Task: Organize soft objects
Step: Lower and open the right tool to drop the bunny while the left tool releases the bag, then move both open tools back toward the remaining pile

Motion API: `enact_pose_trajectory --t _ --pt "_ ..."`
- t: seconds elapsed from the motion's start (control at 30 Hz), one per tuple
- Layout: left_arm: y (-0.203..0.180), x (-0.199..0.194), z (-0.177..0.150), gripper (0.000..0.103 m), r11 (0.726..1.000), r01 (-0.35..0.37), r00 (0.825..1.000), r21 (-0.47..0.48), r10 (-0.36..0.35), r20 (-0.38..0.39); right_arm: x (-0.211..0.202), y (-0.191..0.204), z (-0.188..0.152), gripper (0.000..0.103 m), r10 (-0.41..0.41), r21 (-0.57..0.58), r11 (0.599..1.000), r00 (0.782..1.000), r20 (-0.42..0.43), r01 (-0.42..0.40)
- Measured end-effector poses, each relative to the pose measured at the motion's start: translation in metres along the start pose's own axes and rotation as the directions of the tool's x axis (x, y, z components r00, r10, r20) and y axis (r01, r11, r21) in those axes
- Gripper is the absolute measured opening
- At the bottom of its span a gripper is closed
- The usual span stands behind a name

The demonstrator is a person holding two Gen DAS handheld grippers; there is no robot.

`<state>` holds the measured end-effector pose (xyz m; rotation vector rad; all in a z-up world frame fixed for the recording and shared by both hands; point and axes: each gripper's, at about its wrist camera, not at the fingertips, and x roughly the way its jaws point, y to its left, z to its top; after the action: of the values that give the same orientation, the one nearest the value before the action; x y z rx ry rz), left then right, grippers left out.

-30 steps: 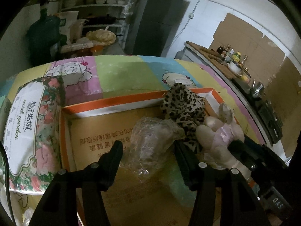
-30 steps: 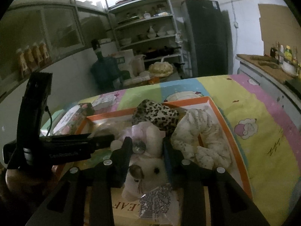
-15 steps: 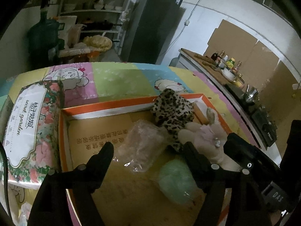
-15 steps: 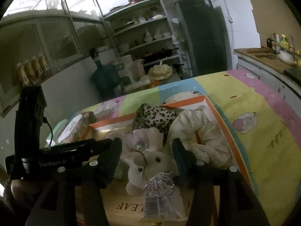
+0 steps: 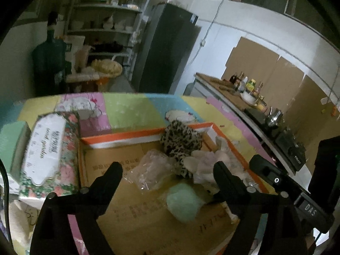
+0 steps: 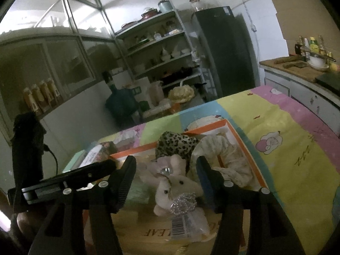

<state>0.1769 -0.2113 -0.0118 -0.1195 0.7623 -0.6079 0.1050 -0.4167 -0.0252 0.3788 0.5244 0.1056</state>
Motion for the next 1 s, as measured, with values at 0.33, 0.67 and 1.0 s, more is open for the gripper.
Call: enact_pose_trajectory --t 0.33,0.67,1.0 --pt "-0.008 -0.041 -0.002 0.089 0.996 -0.043 0.989 0.078 0.031 0.147 -0.007 0.015 -0.001 0.066 0.005 -0.004 1.0 1.0 0.027 -0.005" --pt "-0.002 -0.067 -0.012 0.089 0.992 -0.088 0.98 0.092 0.07 0.187 -0.013 0.044 -0.003 0.066 0.015 -0.042 0.999 0.999 0.039 -0.014" --pt "0.019 -0.099 -0.018 0.089 0.987 -0.145 0.962 0.074 0.123 0.243 -0.009 0.081 -0.008 0.071 0.043 -0.08 0.996 0.998 0.036 -0.04"
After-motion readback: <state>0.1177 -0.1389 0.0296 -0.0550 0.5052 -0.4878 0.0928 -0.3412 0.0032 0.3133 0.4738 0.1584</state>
